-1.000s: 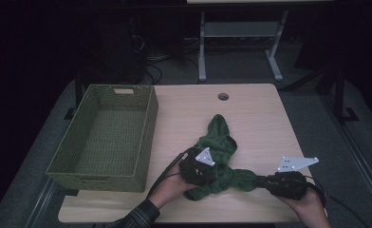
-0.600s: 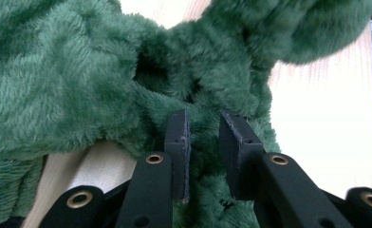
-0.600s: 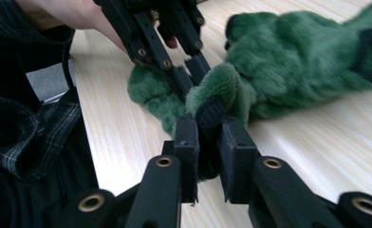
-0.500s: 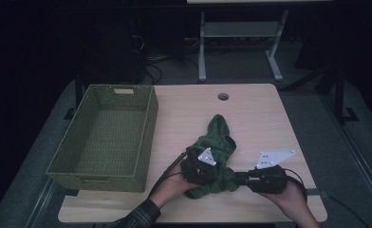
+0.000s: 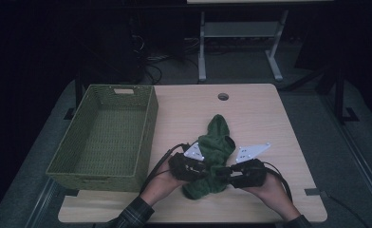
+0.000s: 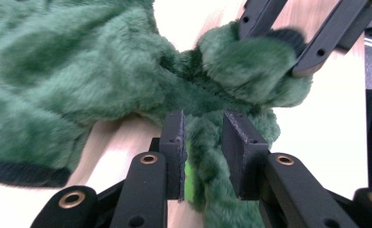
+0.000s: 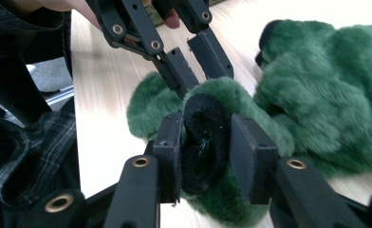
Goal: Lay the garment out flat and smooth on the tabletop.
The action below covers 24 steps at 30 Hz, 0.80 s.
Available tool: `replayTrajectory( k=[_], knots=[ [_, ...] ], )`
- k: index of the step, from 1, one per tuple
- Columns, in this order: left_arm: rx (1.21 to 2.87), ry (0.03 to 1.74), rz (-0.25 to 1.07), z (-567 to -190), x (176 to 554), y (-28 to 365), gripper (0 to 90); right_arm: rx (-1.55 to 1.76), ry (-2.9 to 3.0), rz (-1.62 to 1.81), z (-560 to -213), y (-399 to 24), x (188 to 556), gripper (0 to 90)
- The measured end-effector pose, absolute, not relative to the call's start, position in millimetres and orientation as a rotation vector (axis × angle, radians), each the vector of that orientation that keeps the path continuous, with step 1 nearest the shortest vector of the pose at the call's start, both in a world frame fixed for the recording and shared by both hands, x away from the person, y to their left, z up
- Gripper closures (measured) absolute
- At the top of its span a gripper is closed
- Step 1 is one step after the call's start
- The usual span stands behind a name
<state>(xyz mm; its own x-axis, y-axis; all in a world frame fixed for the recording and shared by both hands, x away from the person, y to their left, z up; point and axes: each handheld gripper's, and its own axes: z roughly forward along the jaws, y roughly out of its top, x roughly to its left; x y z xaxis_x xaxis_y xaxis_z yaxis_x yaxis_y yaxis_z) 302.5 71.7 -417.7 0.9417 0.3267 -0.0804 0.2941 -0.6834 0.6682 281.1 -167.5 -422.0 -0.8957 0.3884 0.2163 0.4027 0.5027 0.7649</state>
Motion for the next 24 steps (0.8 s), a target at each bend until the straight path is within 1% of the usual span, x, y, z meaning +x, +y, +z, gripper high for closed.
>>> replayTrajectory(
  k=[8, 16, 19, 20, 24],
  knots=[
    [2.344, 0.439, 0.084, -408.4, 302.3, 83.3, 68.1, -0.709, -2.659, -1.441, -417.3, -161.3, 286.6, 55.9],
    [2.339, 0.448, 0.084, -408.4, 301.2, 83.4, 68.0, -0.672, -2.660, -1.484, -405.8, -149.6, 294.6, 55.5],
    [2.343, 0.447, 0.087, -407.6, 300.0, 85.8, 68.0, -0.672, -2.670, -1.499, -402.6, -152.3, 293.7, 62.0],
    [2.347, 0.447, 0.085, -407.4, 299.3, 86.9, 68.0, -0.674, -2.675, -1.500, -402.3, -154.8, 292.5, 66.0],
    [2.352, 0.463, 0.076, -409.7, 294.0, 91.0, 64.2, -0.670, -2.700, -1.459, -408.7, -163.5, 284.7, 75.4]
  ],
)
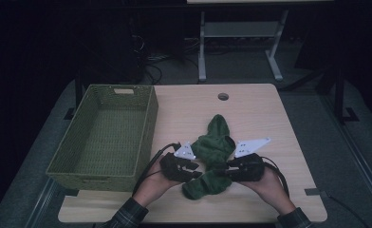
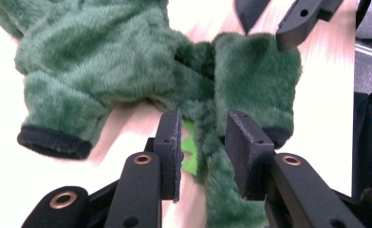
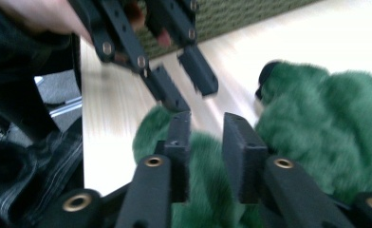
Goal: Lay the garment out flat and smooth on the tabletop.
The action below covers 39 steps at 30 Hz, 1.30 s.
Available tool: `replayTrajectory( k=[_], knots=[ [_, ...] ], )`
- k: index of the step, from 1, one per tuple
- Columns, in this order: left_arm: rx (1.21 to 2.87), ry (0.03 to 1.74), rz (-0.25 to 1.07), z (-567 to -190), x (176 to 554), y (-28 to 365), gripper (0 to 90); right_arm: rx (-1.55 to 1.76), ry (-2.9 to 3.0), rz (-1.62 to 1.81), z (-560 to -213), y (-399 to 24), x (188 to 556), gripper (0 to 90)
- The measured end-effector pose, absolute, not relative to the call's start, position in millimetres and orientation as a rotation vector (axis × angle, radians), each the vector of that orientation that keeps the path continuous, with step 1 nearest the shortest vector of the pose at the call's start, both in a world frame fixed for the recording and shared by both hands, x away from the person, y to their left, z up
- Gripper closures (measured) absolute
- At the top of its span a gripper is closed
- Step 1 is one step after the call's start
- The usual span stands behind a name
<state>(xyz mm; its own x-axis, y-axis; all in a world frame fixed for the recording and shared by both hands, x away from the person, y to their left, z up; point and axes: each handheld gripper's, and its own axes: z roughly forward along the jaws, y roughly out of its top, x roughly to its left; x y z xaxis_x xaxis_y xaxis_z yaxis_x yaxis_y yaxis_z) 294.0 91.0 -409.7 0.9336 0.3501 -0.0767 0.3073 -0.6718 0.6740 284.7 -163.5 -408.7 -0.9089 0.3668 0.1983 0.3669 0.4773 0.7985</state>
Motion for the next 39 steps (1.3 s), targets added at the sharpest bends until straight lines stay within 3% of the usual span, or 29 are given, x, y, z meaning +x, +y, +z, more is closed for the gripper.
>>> replayTrajectory(
  k=[8, 19, 22, 29, 39],
  knots=[
    [2.380, 0.498, 0.052, -418.6, 281.7, 102.5, 47.9, -0.705, -2.759, -1.351, -430.2, -167.7, 274.3, 79.5],
    [2.439, 0.501, 0.000, -436.4, 277.0, 98.3, 43.4, -0.788, -2.836, -1.235, -449.1, -177.6, 280.9, 83.6],
    [2.452, 0.495, -0.031, -440.6, 278.4, 98.3, 48.1, -0.800, -2.836, -1.214, -454.2, -178.3, 282.0, 83.7],
    [2.483, 0.484, -0.077, -440.9, 280.1, 98.3, 83.3, -0.788, -2.854, -1.209, -454.9, -178.1, 282.3, 83.7],
    [2.427, 0.489, -0.052, -418.8, 284.0, 106.0, 86.2, -0.774, -2.833, -1.277, -440.1, -177.7, 278.7, 81.2]
  ],
)
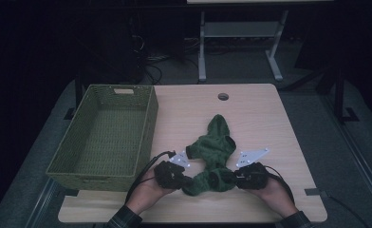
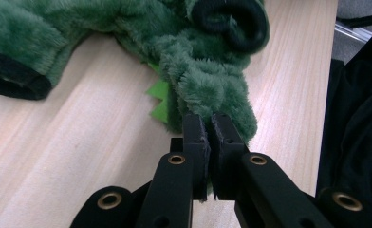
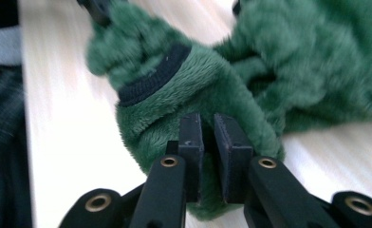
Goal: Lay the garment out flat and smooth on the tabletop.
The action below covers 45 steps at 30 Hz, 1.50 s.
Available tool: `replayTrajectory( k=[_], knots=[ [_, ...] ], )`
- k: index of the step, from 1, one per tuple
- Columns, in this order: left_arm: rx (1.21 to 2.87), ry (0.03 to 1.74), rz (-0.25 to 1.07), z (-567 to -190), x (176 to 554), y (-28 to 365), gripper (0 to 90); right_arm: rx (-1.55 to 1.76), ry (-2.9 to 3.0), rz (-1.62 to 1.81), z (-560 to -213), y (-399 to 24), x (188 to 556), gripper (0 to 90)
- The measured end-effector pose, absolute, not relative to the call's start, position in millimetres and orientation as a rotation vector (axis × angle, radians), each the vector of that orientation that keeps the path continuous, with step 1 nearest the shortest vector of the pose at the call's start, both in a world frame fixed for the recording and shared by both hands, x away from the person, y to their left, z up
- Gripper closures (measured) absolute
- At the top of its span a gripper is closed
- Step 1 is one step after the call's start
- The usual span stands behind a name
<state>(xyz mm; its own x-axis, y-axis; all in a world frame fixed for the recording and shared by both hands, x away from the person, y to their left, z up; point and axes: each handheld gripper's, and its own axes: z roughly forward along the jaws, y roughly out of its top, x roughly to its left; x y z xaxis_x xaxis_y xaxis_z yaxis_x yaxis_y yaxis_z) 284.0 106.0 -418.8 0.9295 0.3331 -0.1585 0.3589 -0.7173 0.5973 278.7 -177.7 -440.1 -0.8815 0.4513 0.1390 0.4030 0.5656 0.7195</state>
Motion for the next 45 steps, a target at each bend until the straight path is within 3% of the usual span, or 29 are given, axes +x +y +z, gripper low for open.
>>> replayTrajectory(
  k=[8, 20, 27, 38, 45],
  knots=[
    [2.407, 0.497, -0.049, -413.9, 284.5, 108.0, 86.2, 0.648, 2.684, 1.411, -417.6, -164.6, 275.5, 81.5],
    [2.385, 0.489, -0.045, -404.0, 282.6, 112.6, 86.7, 0.679, 2.796, 1.159, -458.2, -146.0, 287.5, 88.1],
    [2.350, 0.468, -0.060, -396.2, 287.6, 104.8, 85.1, 0.685, 2.793, 1.148, -460.2, -144.8, 287.2, 88.7],
    [2.295, 0.429, -0.101, -391.3, 299.6, 76.1, 80.3, 0.739, 2.680, 1.256, -437.7, -171.1, 285.2, 81.4],
    [2.292, 0.399, -0.138, -398.0, 310.4, 50.4, 83.7, 0.788, 2.593, 1.312, -422.9, -200.7, 274.3, 80.2]
  ],
)
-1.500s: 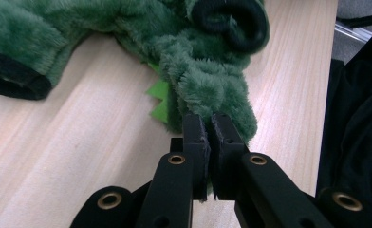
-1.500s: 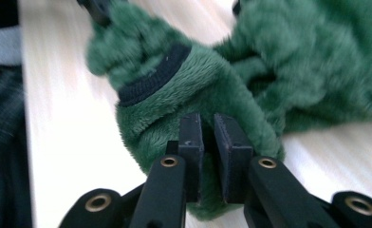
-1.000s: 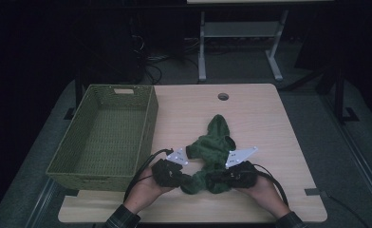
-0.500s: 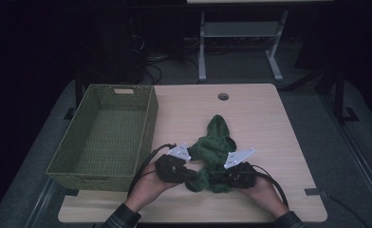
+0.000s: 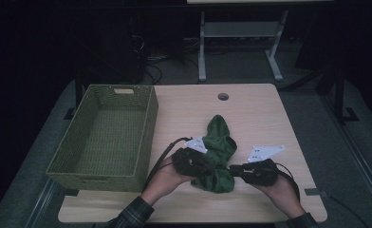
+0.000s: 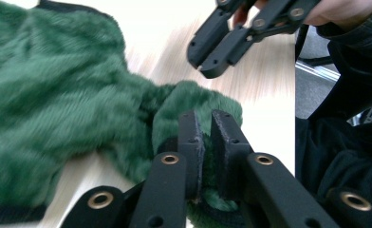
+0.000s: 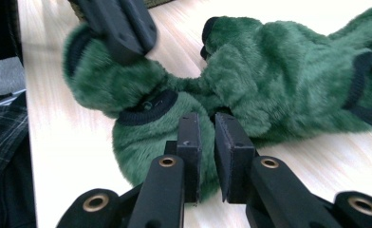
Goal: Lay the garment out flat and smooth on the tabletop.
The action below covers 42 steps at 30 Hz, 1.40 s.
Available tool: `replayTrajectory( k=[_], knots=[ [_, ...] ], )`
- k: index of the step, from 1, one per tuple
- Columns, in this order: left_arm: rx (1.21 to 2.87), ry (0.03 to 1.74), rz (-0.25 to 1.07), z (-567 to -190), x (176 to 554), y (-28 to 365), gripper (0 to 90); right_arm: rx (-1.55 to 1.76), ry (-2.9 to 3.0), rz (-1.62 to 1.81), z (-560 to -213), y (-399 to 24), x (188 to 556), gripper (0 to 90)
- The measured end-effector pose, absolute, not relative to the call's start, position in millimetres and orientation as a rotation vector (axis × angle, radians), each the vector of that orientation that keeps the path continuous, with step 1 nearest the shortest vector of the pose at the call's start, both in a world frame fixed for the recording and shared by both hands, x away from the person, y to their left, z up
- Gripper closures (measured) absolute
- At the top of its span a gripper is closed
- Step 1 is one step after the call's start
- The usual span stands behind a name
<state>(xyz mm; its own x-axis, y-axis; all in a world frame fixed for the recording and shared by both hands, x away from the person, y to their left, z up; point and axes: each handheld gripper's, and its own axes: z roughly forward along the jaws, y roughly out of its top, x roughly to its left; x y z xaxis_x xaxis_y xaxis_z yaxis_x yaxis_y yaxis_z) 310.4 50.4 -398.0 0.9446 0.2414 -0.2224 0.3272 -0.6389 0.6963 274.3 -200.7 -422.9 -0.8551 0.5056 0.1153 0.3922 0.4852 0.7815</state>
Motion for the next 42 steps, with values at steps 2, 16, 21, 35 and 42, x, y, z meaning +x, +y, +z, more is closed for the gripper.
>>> replayTrajectory(
  k=[2, 16, 21, 35, 42],
  knots=[
    [2.295, 0.388, -0.150, -401.6, 314.0, 39.5, 83.6, 0.790, 2.589, 1.327, -422.6, -203.8, 270.1, 78.4],
    [2.299, 0.387, -0.151, -423.9, 333.8, 5.7, 88.9, 0.660, 2.598, 1.430, -411.6, -193.6, 242.2, 75.9],
    [2.297, 0.398, -0.142, -423.5, 335.1, 6.7, 89.1, 0.641, 2.608, 1.413, -410.1, -175.1, 242.0, 72.3],
    [2.269, 0.419, -0.130, -421.3, 335.3, 10.6, 89.1, 0.736, 2.635, 1.348, -428.8, -153.3, 254.5, 82.8],
    [2.231, 0.442, -0.065, -406.8, 334.7, 29.7, 71.6, 0.768, 2.621, 1.324, -429.4, -164.9, 254.1, 86.6]
  ],
)
